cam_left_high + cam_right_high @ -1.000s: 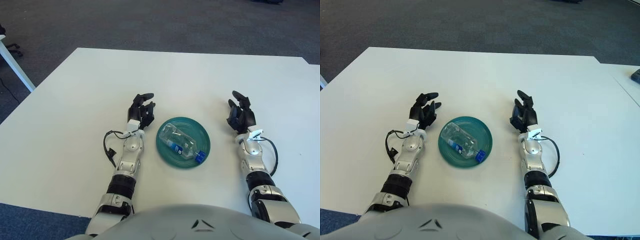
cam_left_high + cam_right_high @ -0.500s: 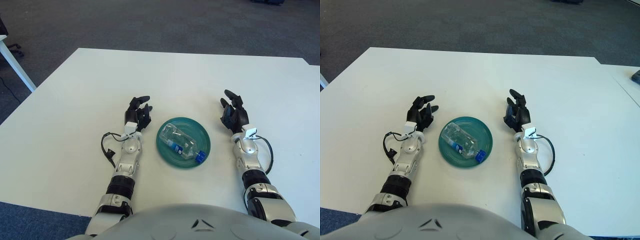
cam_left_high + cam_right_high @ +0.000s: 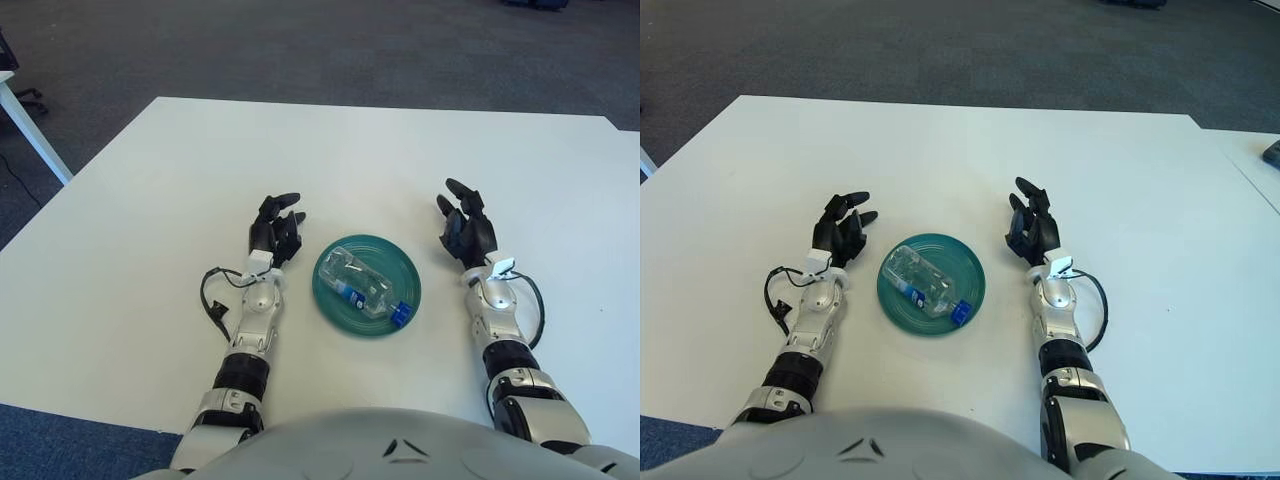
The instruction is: Put the bottle into the plate.
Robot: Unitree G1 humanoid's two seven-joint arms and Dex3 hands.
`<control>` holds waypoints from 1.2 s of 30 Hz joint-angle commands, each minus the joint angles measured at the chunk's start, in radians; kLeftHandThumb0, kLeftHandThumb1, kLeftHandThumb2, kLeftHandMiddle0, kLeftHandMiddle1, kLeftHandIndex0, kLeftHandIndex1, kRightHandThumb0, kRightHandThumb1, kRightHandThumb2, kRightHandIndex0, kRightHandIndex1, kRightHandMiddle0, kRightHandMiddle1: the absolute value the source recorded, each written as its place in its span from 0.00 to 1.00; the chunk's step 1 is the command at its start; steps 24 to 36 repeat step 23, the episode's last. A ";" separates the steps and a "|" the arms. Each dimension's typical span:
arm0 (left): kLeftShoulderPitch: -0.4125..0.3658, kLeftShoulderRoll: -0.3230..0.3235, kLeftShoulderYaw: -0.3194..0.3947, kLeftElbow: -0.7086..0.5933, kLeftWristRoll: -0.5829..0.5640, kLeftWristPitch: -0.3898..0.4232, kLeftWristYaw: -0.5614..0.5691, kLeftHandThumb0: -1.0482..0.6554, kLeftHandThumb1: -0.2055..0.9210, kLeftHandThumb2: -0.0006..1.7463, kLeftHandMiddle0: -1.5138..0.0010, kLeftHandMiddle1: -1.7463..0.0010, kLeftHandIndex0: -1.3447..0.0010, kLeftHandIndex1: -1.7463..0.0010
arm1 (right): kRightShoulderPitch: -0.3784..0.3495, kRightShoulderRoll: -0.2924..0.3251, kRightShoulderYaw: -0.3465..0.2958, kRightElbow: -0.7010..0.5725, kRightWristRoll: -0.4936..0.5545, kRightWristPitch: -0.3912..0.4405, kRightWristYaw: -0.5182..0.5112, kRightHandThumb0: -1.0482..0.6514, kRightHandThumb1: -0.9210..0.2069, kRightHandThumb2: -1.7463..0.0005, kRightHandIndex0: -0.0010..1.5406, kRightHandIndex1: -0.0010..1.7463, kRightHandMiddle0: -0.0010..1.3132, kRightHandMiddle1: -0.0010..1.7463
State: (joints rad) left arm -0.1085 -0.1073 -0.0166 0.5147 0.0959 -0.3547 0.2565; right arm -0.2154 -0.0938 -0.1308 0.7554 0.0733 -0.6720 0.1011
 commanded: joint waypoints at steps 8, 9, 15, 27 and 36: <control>0.023 0.002 0.010 0.109 0.018 0.060 0.029 0.25 1.00 0.46 0.55 0.77 0.68 0.51 | 0.132 0.072 0.021 0.024 0.003 -0.004 0.007 0.20 0.00 0.50 0.21 0.00 0.00 0.37; 0.023 0.002 0.011 0.110 0.019 0.062 0.031 0.25 1.00 0.47 0.55 0.78 0.68 0.51 | 0.135 0.073 0.021 0.020 0.003 -0.004 0.007 0.20 0.00 0.50 0.21 0.00 0.00 0.37; 0.027 0.003 0.011 0.093 0.020 0.105 0.035 0.25 1.00 0.47 0.56 0.80 0.70 0.52 | 0.167 0.071 0.026 0.008 -0.024 -0.009 -0.016 0.20 0.00 0.51 0.21 0.00 0.00 0.36; 0.069 0.004 0.000 0.032 0.035 0.141 0.034 0.23 1.00 0.47 0.56 0.85 0.71 0.53 | 0.244 0.067 0.041 -0.094 -0.043 -0.003 -0.034 0.19 0.00 0.51 0.20 0.00 0.00 0.37; 0.069 0.004 0.000 0.032 0.035 0.141 0.034 0.23 1.00 0.47 0.56 0.85 0.71 0.53 | 0.244 0.067 0.041 -0.094 -0.043 -0.003 -0.034 0.19 0.00 0.51 0.20 0.00 0.00 0.37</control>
